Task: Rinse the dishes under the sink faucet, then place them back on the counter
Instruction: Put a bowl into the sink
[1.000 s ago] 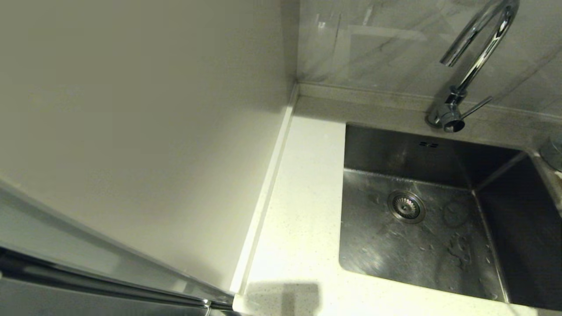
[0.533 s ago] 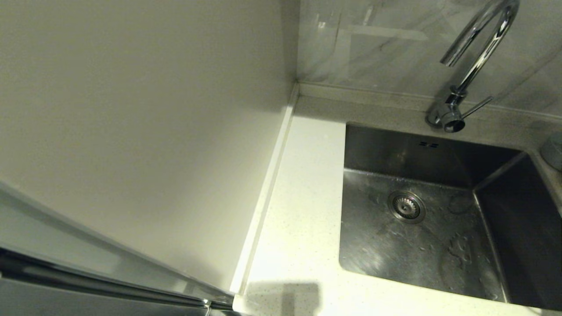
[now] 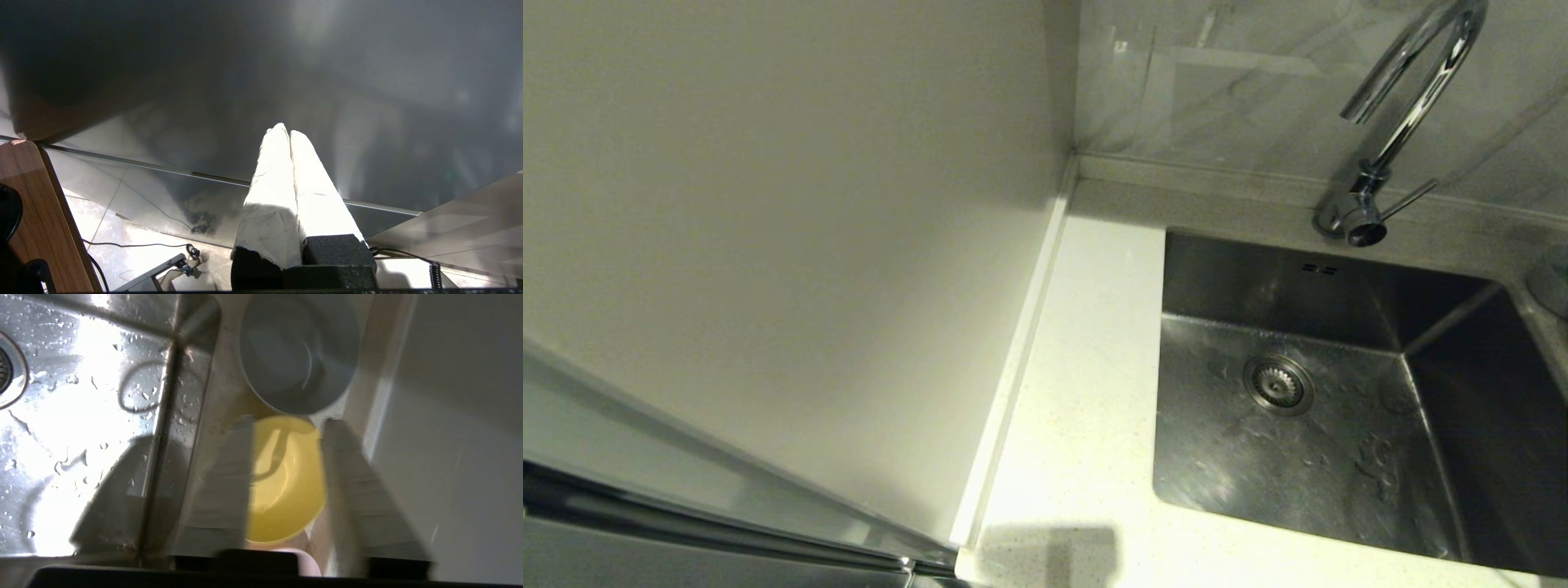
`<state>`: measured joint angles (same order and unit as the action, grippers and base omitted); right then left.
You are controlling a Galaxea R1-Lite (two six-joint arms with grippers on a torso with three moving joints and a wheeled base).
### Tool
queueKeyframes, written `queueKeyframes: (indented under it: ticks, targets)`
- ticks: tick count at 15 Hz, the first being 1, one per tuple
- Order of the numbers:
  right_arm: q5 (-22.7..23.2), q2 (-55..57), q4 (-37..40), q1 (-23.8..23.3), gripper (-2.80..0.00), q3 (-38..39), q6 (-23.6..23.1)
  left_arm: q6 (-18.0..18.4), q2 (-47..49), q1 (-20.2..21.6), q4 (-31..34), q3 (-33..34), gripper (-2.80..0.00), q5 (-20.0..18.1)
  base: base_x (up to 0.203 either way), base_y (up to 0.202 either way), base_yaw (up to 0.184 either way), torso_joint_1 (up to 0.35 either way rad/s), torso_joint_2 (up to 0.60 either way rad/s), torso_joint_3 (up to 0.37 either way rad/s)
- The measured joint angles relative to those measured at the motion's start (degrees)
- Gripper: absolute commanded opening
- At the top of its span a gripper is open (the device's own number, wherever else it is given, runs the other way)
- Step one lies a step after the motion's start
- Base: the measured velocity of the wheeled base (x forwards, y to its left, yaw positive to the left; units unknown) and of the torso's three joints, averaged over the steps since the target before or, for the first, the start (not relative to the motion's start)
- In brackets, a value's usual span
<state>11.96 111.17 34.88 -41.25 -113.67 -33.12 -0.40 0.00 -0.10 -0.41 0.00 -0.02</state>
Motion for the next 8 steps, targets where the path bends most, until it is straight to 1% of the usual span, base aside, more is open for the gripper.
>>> queueKeyframes:
  ticks: [1,3,5,7,8]
  targets:
    - [-0.1,0.0,0.8,-0.1,0.00,0.0,0.1,0.0,0.0,0.0,0.0,0.0,-2.80,0.0,0.000,0.000,0.000,0.000,0.00,0.000]
    - [-0.4,0.3,4.9,-0.2,0.00,0.1,-0.1,0.0,0.0,0.0,0.0,0.0,-2.80,0.0,0.000,0.000,0.000,0.000,0.00,0.000]
    - [-0.3,1.1,5.9,0.0,0.00,0.1,-1.2,0.0,0.0,0.0,0.0,0.0,-2.80,0.0,0.000,0.000,0.000,0.000,0.00,0.000]
    - [1.0,2.2,5.8,0.9,0.00,0.0,-1.1,0.0,0.0,0.0,0.0,0.0,-2.80,0.0,0.000,0.000,0.000,0.000,0.00,0.000]
    - [2.5,3.0,5.4,1.4,0.00,0.0,-1.1,0.0,0.0,0.0,0.0,0.0,-2.80,0.0,0.000,0.000,0.000,0.000,0.00,0.000]
